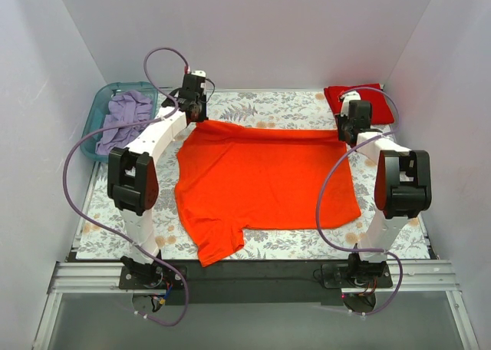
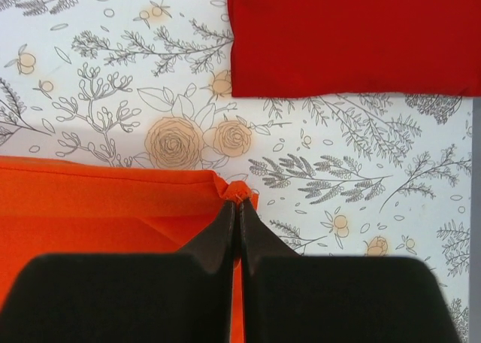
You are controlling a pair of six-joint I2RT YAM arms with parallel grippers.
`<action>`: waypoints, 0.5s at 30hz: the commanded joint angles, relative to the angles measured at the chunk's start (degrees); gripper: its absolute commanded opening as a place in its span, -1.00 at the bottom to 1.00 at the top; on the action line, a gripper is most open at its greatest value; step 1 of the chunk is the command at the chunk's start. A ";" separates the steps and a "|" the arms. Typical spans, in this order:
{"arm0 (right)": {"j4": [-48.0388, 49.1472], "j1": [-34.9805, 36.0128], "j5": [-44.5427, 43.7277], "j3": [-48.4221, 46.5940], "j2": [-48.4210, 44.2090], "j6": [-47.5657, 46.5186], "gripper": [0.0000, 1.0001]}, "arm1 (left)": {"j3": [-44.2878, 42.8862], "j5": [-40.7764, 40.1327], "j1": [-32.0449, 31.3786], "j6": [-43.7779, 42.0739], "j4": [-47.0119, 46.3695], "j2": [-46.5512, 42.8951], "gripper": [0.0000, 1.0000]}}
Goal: Fold and stack the t-shirts
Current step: Fold the tshirt
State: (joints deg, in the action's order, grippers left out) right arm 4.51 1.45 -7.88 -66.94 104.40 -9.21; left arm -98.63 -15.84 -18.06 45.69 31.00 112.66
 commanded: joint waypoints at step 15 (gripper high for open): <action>0.76 -0.49 -4.51 4.18 -1.39 4.47 -0.97 | 14.68 1.15 -1.18 20.04 9.16 -13.16 -1.00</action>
State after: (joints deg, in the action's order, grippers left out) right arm 3.97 1.45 -10.81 -63.51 103.70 -5.93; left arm -86.15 -14.15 -18.94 60.36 39.59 106.91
